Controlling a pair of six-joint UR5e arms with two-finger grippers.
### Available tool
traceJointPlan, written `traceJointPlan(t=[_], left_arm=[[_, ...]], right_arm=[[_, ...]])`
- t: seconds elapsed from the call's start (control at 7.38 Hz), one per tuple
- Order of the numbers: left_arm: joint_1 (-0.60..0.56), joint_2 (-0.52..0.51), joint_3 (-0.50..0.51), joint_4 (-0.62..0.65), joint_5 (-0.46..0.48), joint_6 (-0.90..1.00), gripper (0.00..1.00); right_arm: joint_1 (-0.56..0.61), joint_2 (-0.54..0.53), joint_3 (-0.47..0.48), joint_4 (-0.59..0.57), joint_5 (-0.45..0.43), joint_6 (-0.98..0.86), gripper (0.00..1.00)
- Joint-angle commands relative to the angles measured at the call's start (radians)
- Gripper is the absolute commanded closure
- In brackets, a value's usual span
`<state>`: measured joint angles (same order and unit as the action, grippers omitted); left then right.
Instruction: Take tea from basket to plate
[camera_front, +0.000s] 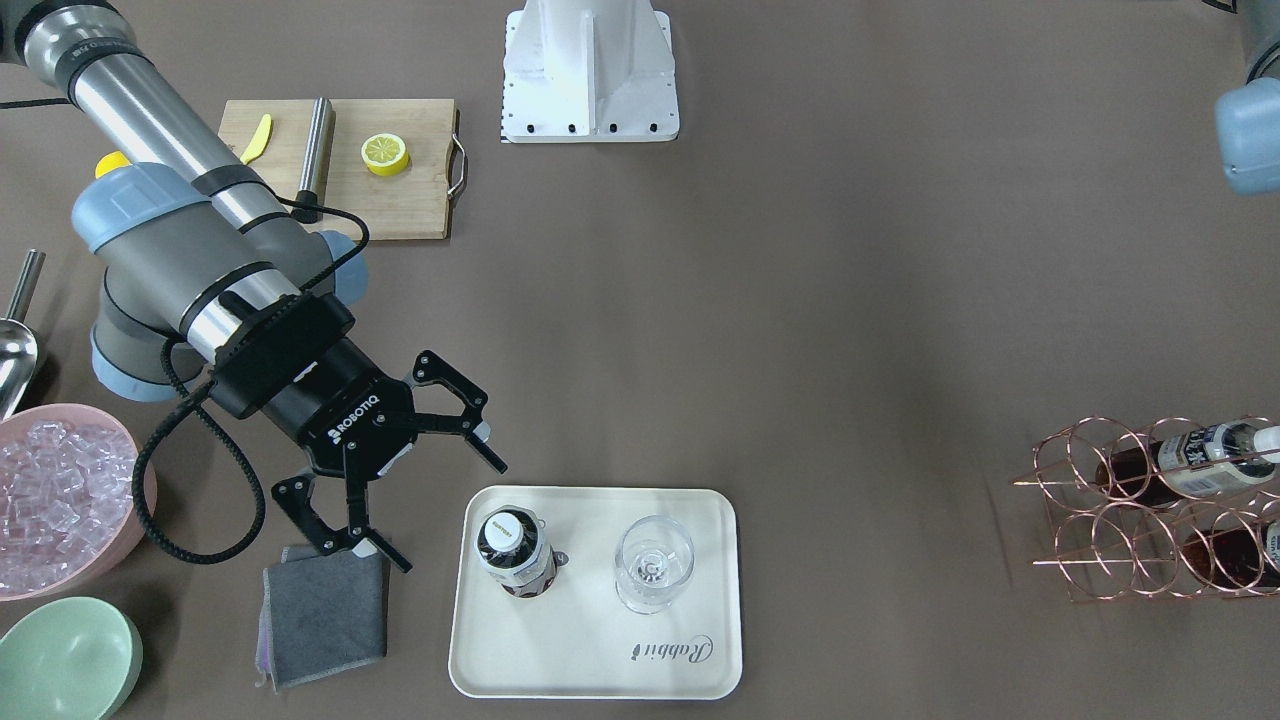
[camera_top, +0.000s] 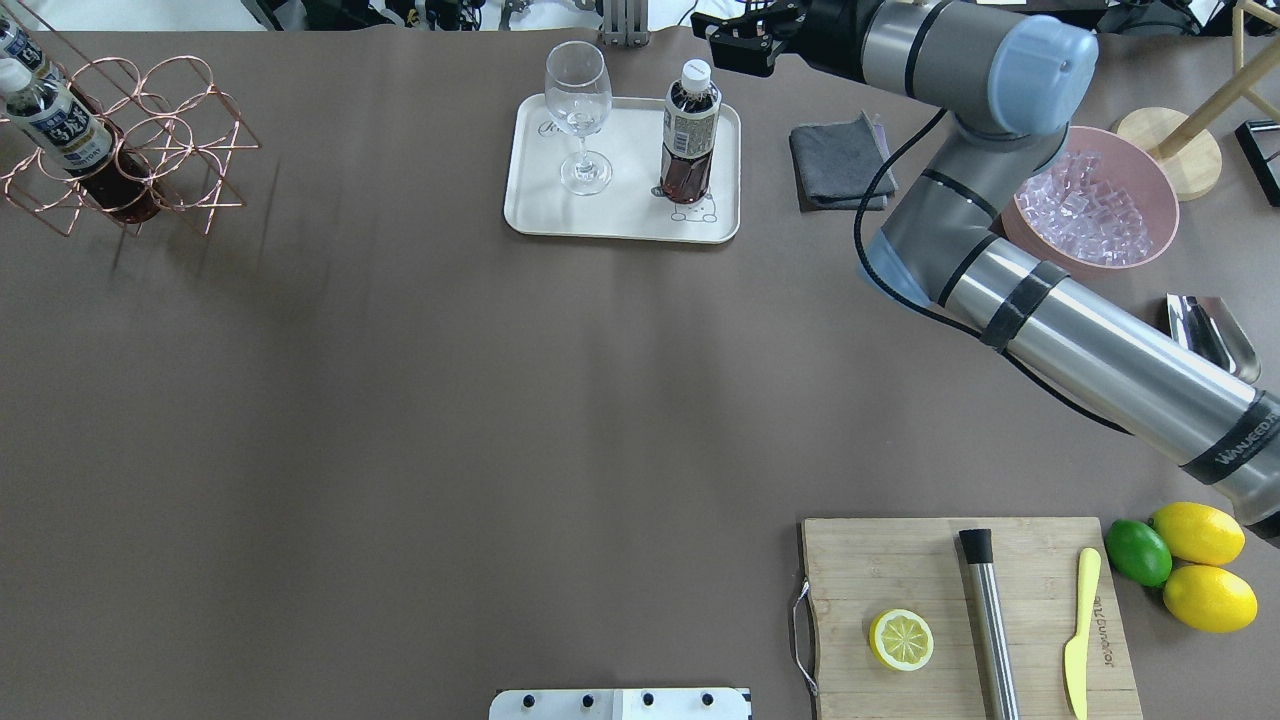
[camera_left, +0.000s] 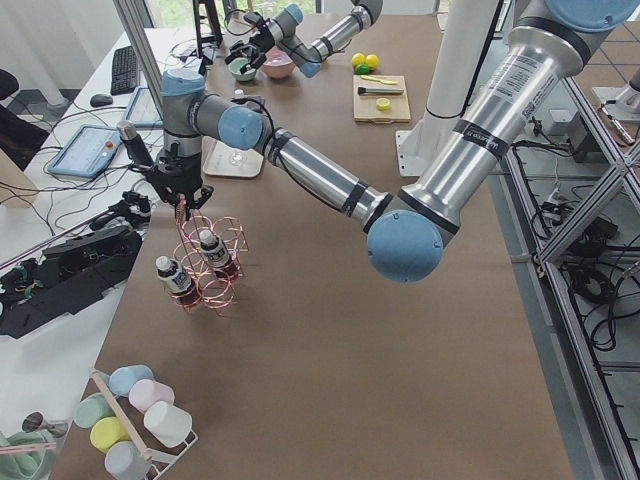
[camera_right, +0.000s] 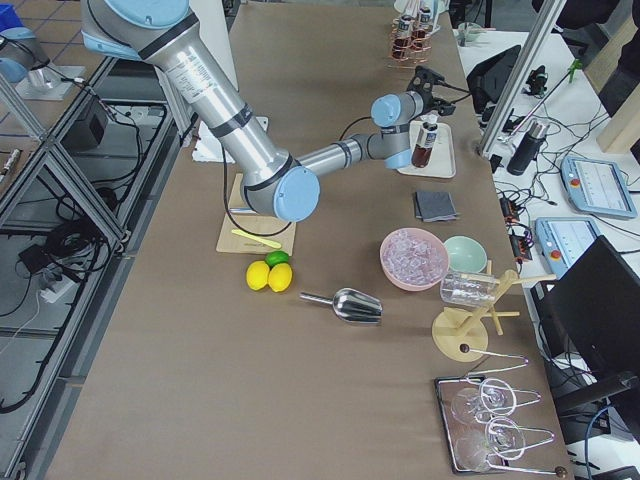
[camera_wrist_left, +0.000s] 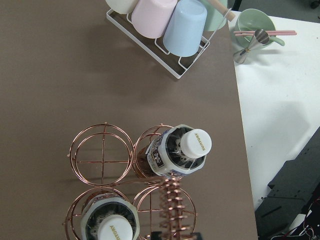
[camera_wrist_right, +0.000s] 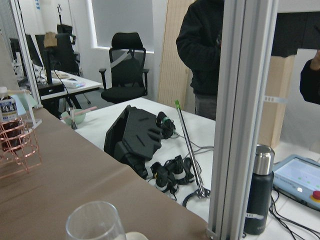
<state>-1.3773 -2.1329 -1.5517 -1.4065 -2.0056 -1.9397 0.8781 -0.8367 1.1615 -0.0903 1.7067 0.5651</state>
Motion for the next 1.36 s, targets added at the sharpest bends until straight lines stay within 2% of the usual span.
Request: traceJointPlan(t=[0.0,0.14,0.41,0.68,0.95,1.22], left_arm=[[-0.026,0.001,0.05,-0.029,-0.001,0.005,1.0],[-0.025,0.001,0.061,-0.034,-0.001,0.004,1.0],[-0.026,0.004,0.084,-0.075,0.001,0.005,1.0],[-0.048,0.01,0.131,-0.147,-0.001,0.018,1.0],[-0.054,0.01,0.159,-0.157,0.001,0.067,1.0],[-0.066,0.01,0.17,-0.158,0.001,0.076,1.0]], right_arm=[[0.113,-0.019,0.017,-0.202,0.27,-0.005,0.0],[0.122,-0.085,0.082,-0.259,0.292,0.007,0.0],[0.121,-0.224,0.275,-0.432,0.341,0.013,0.0],[0.128,-0.423,0.471,-0.563,0.407,0.01,0.0],[0.191,-0.617,0.547,-0.583,0.518,0.003,0.0],[0.359,-0.749,0.547,-0.662,0.74,-0.057,0.0]])
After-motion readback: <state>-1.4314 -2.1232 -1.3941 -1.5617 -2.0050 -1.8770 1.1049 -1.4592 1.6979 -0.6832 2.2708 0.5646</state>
